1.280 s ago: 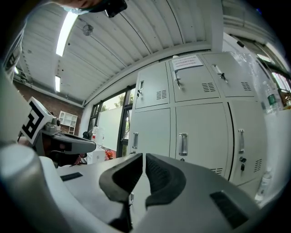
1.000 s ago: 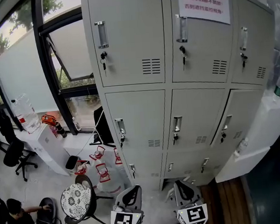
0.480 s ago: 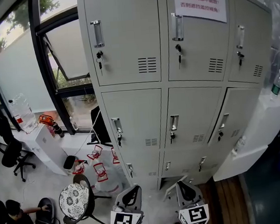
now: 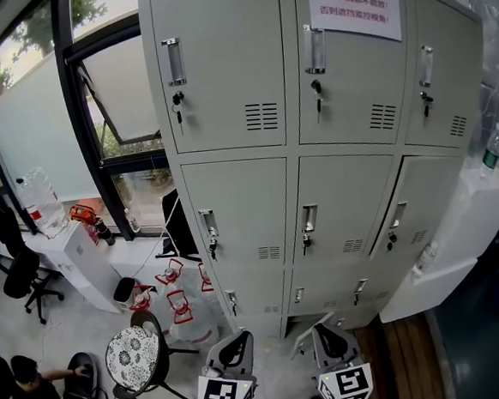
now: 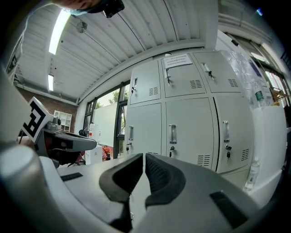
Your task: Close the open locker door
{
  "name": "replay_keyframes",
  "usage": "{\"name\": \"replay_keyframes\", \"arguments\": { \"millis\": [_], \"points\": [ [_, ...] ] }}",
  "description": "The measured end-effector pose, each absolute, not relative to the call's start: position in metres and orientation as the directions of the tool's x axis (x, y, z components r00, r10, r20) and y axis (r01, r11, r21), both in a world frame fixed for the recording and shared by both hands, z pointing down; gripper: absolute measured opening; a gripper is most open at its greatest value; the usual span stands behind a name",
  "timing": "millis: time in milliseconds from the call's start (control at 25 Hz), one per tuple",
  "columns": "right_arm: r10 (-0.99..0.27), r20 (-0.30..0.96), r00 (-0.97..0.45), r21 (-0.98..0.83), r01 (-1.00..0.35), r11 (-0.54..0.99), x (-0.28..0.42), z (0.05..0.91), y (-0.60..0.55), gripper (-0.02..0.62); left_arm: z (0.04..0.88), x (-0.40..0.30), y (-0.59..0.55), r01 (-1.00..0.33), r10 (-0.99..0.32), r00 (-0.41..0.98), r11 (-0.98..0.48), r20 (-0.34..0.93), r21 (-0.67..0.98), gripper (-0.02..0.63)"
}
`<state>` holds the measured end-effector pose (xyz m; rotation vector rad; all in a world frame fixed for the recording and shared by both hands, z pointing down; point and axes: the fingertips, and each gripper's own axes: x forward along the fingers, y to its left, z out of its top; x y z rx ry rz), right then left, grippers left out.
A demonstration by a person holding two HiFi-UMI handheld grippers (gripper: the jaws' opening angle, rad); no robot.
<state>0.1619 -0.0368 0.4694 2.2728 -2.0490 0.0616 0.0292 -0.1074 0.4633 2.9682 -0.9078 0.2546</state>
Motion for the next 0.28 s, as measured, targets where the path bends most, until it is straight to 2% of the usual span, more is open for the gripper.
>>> {"name": "replay_keyframes", "arguments": {
  "millis": [280],
  "points": [
    [-0.991, 0.087, 0.104, 0.025, -0.994, -0.102, 0.1609, 0.4707, -0.0325, 0.029, 0.4659, 0.0300, -0.1030, -0.554, -0.548, 0.819, -0.833, 0.168, -0.018, 0.021]
  ]
}}
